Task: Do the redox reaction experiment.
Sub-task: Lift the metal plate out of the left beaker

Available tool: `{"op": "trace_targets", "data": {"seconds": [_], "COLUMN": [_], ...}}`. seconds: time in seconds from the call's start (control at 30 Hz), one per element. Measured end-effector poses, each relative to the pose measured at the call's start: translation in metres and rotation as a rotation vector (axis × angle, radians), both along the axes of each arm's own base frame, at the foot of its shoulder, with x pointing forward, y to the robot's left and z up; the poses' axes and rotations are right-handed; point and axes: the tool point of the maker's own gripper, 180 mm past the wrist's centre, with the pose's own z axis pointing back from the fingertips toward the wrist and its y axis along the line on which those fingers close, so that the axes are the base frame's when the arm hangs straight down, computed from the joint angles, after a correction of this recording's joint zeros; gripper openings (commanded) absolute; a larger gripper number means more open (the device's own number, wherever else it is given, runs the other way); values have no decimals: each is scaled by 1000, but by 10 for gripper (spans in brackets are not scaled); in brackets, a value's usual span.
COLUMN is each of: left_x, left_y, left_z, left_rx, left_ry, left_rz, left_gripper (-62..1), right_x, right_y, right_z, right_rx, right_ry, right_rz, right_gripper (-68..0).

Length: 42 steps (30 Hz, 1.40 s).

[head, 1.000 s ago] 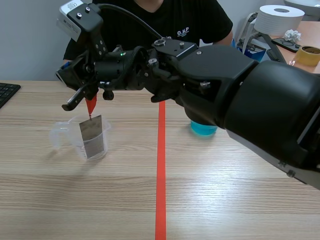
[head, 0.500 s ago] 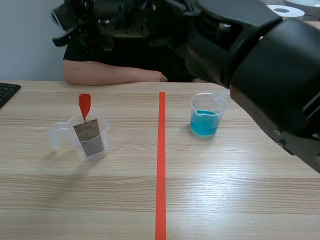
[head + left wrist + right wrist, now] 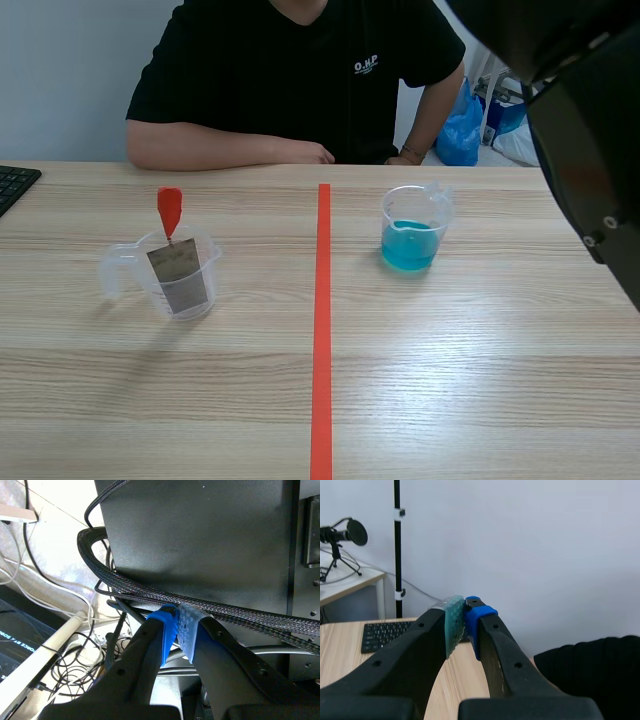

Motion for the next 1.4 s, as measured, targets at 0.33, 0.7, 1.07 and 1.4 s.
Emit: {"op": "trace_targets", "data": {"seconds": [0.33,0.7,1.07,1.4], "left_x": [0,0,0,0], "left_y": [0,0,0,0], "left_z": [0,0,0,0], "left_rx": [0,0,0,0], "left_ry": [0,0,0,0], "left_rz": [0,0,0,0], "left_gripper": [-567,-567,-567,-567], "right_x": [2,0,-5,-14], "right_y": [-9,-13,-64,-103], "right_z": [4,-30,-87,-157], "right_rx": [7,61,-36,-191], "right_ry": [8,108,128,242], "right_rz": [-14,-8,-67,-124], "right_gripper": [-419,4,4,4]}}
